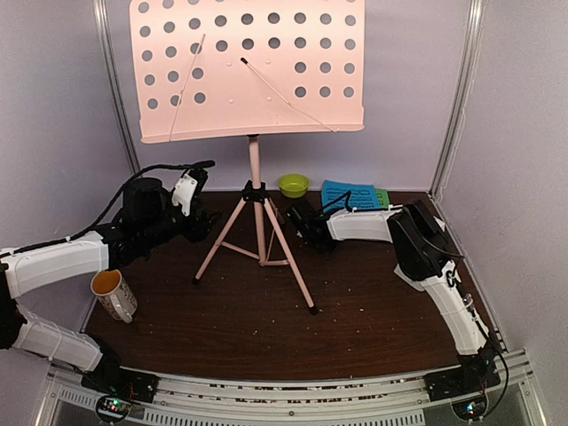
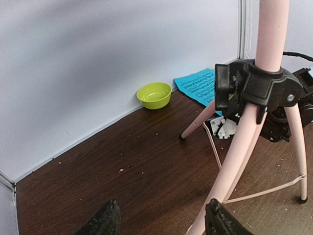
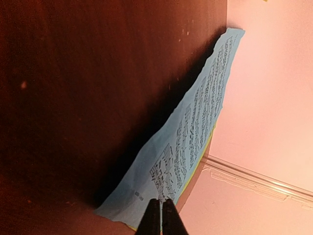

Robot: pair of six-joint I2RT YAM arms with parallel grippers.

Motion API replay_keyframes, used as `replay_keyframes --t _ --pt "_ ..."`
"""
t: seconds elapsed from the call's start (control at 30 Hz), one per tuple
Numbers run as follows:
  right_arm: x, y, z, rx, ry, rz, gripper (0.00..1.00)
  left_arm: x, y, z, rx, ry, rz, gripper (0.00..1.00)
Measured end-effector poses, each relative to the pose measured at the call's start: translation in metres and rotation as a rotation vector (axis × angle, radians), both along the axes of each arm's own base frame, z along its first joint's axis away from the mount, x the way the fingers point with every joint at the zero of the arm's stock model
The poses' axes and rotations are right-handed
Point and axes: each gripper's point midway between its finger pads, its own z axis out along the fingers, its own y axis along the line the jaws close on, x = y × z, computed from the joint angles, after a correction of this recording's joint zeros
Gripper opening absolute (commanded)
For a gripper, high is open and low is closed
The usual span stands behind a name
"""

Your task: Set up the instrument practice props

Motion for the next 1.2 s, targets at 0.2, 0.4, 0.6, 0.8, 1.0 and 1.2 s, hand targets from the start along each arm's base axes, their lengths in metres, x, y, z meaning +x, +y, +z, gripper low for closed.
replay_keyframes --t 0.2,0.4,0.6,0.8,1.0,1.2 --pt "0.004 -0.005 -0.004 0.047 0.004 -0.018 0.05 0.0 0.0 0.0 0.005 -0.003 0.001 0.61" --pt "0.008 0.004 0.002 0.239 0.042 -0.058 0.17 0.0 0.0 0.0 0.005 -0.003 0.001 0.61" --pt "0.027 0.008 0.055 0.526 -0.011 -0.141 0.2 0.0 0.0 0.0 0.005 -0.003 0.001 0.61" --pt "0.038 -0.028 0.066 0.693 -0.001 -0.294 0.19 0.0 0.001 0.0 0.004 -0.003 0.002 0.61" --pt "0.032 -0.051 0.044 0.74 0.083 -0.404 0.14 0.0 0.0 0.0 0.005 -0.003 0.001 0.61" --pt "0.016 -0.052 0.012 0.738 0.196 -0.461 0.07 0.0 0.001 0.0 0.005 -0.003 0.001 0.61"
